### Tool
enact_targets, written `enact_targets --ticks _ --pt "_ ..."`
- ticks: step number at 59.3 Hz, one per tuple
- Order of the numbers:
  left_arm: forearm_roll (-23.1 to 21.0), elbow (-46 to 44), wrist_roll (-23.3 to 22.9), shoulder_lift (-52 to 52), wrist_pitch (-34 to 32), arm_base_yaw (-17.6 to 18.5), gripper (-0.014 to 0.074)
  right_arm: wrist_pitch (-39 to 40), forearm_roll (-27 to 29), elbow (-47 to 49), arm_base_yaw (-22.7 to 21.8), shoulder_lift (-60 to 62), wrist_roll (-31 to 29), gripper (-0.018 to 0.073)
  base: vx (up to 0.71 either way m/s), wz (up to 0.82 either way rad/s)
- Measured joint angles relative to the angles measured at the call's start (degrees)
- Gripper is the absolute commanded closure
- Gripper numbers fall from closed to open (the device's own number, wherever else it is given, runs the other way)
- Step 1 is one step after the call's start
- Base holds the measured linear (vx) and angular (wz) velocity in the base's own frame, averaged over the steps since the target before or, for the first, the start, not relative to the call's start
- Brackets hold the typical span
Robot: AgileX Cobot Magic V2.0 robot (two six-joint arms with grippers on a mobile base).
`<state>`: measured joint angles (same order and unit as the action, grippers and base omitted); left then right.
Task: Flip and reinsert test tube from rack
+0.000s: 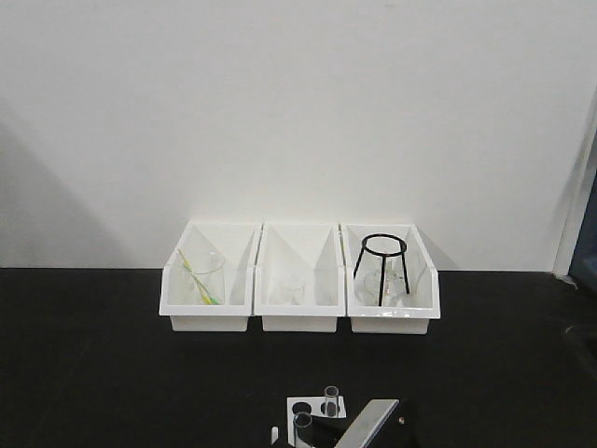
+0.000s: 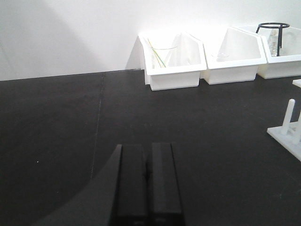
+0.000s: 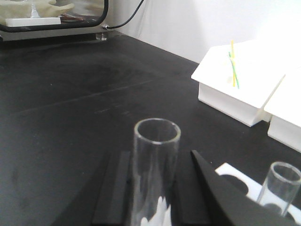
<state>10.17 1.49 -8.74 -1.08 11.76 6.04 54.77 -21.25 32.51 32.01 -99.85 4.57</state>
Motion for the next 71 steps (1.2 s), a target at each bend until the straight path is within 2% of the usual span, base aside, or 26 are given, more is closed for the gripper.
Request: enact_targets --ticks 9,20,25,31,40,48,54,60,71 --pt "0.0 0.0 0.0 0.0 0.0 0.0 0.0602 -1.6 1.4 -0.1 0.0 1.7 0.3 0.0078 0.0 0.0" --pt "0.0 0.0 0.0 0.0 0.0 0.0 0.0602 -4.0 5.0 -0.1 0.0 10.6 0.8 0.0073 0.0 0.0" --pt "0.0 0.0 0.0 0.0 0.0 0.0 0.0602 -8.4 6.4 -0.1 0.0 16.6 0.9 0.0113 0.0 0.0" --pt "0.0 0.0 0.0 0.0 0.0 0.0 0.0602 -18.5 9.3 -0.3 0.0 26.2 0.9 0.0241 0.0 0.0" --pt "0.0 0.0 0.0 0.0 0.0 0.0 0.0602 -39.4 14.8 -0.5 0.0 40.6 0.9 0.0574 0.0 0.0" --pt "0.0 0.0 0.0 0.0 0.0 0.0 0.0602 -58.4 16.4 -0.5 0.0 53.3 0.9 0.0575 0.0 0.0" --pt "0.0 0.0 0.0 0.0 0.0 0.0 0.0602 -67.5 16.4 -0.5 0.0 60.0 0.9 0.0575 0.0 0.0" --pt "0.0 0.0 0.0 0.0 0.0 0.0 0.0602 -72.3 16.1 -0.5 0.0 64.8 0.9 0.0574 0.0 0.0" --pt "0.0 0.0 0.0 0.0 0.0 0.0 0.0602 -74.5 16.1 -0.6 0.0 69.0 0.9 0.0574 0.0 0.0"
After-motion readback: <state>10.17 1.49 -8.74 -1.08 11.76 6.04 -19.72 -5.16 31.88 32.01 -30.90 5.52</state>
